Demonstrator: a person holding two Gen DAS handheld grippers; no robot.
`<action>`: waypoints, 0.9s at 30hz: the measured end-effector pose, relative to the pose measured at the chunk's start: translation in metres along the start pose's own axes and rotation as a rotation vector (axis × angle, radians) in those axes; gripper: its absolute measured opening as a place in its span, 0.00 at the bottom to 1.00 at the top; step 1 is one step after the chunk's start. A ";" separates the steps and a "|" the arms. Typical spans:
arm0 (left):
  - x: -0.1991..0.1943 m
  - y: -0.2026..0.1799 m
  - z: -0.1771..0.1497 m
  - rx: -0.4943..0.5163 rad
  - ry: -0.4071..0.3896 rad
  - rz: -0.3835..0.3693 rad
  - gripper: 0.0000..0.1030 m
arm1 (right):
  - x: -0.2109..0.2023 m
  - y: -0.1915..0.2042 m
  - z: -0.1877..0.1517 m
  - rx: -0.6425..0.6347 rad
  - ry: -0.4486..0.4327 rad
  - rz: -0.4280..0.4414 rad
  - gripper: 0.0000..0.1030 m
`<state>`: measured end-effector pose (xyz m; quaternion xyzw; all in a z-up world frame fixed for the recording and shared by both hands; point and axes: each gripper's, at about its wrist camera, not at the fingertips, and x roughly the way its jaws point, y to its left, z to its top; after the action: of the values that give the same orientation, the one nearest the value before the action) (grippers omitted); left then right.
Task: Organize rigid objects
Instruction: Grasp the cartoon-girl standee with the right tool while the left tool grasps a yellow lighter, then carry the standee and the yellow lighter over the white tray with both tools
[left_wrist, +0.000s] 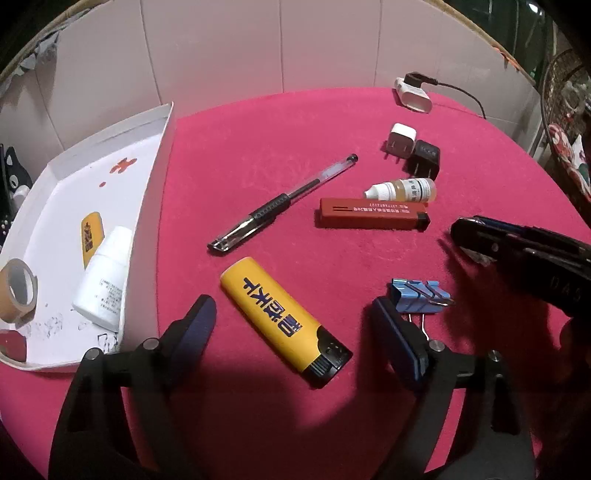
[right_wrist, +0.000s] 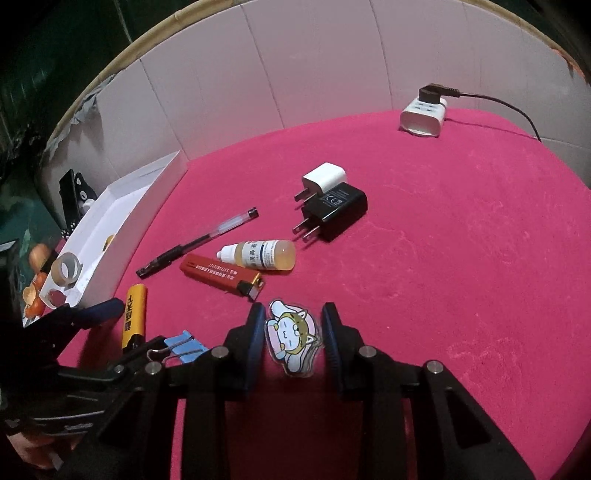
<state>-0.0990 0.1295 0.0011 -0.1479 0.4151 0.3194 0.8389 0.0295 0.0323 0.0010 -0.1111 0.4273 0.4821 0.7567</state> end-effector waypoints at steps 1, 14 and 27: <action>-0.001 0.000 0.000 0.006 -0.005 -0.008 0.72 | 0.000 -0.001 0.000 0.005 0.000 0.005 0.30; -0.012 -0.005 -0.010 0.062 -0.036 -0.050 0.23 | 0.002 0.004 0.000 0.001 0.000 -0.005 0.30; -0.043 -0.002 -0.002 0.057 -0.119 -0.065 0.23 | -0.008 -0.002 0.000 0.045 -0.038 -0.009 0.30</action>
<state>-0.1185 0.1087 0.0337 -0.1184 0.3682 0.2882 0.8760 0.0295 0.0261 0.0063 -0.0866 0.4232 0.4711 0.7691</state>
